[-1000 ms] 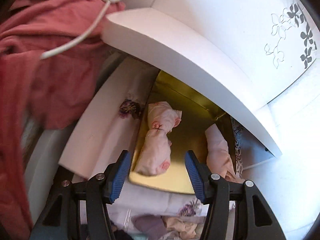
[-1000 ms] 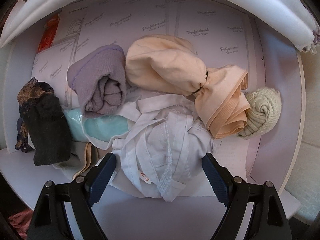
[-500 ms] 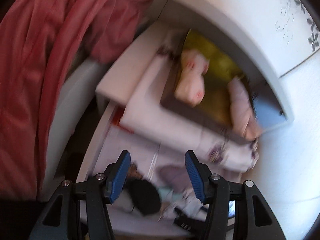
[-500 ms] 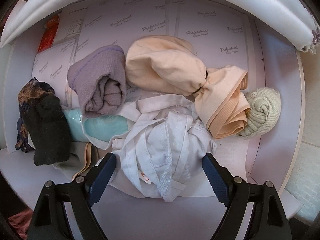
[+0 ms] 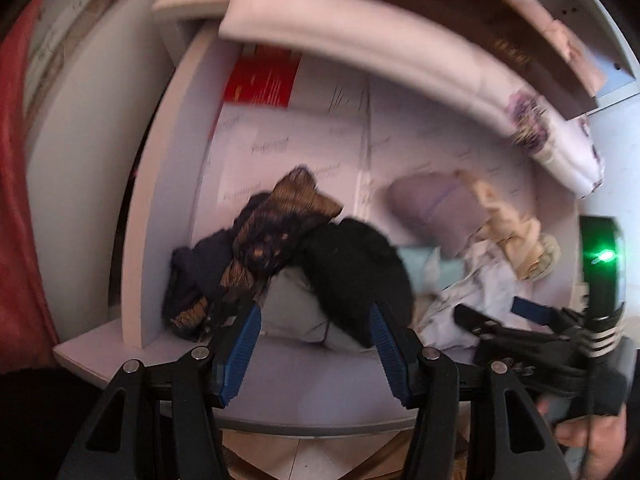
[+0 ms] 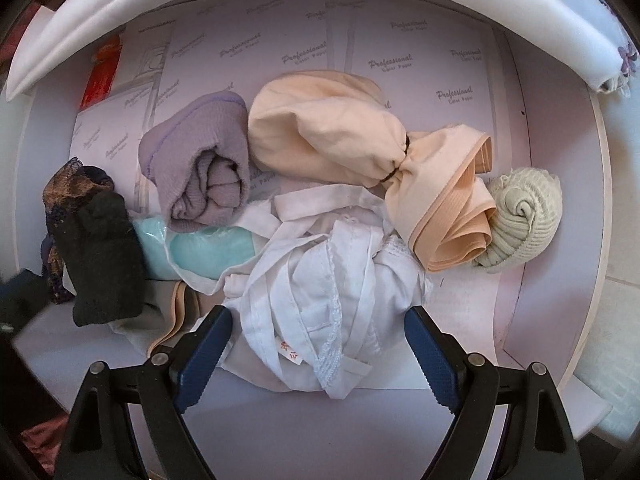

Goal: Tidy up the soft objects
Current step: 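Move the left tool back toward the black garments in the drawer, then reach into the drawer and grasp the white lacy garment with the right tool, then carry the white lacy garment into the gold tray and open the right tool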

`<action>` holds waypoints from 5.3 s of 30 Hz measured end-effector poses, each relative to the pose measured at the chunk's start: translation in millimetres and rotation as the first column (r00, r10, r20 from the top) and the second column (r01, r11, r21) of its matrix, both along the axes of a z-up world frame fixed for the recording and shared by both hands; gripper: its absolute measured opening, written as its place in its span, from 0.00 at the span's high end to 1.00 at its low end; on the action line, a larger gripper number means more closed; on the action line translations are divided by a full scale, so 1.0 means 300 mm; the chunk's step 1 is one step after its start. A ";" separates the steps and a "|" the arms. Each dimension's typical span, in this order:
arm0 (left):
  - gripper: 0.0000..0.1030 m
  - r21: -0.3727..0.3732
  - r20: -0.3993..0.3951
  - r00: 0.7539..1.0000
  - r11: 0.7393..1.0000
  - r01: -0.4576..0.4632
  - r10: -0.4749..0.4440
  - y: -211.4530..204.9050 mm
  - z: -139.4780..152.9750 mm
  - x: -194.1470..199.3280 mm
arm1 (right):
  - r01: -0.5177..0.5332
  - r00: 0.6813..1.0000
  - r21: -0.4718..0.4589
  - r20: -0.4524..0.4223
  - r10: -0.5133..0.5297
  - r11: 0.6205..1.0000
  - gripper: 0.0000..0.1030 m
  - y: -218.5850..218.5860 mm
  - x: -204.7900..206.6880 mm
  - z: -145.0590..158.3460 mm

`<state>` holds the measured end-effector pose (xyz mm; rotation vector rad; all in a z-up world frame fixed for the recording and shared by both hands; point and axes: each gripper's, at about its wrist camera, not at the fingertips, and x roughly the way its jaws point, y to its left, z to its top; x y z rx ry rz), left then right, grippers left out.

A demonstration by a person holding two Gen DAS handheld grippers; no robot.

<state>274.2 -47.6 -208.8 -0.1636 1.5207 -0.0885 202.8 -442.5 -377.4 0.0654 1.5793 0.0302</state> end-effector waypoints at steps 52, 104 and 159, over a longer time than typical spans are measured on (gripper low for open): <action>0.40 0.040 -0.051 0.987 0.988 0.152 -0.150 -0.146 -0.116 -0.036 | 0.335 0.911 0.281 0.146 -0.385 0.899 0.56 -0.302 0.031 0.366; 0.39 0.032 -0.060 0.984 0.985 0.172 -0.170 -0.163 -0.116 -0.042 | -0.209 0.803 0.034 0.576 0.152 0.977 0.62 0.040 -0.104 0.979; 0.38 0.051 -0.039 0.985 0.985 0.167 -0.165 -0.176 -0.109 -0.051 | -0.226 0.699 -0.518 0.504 0.508 0.825 0.24 0.370 0.553 0.735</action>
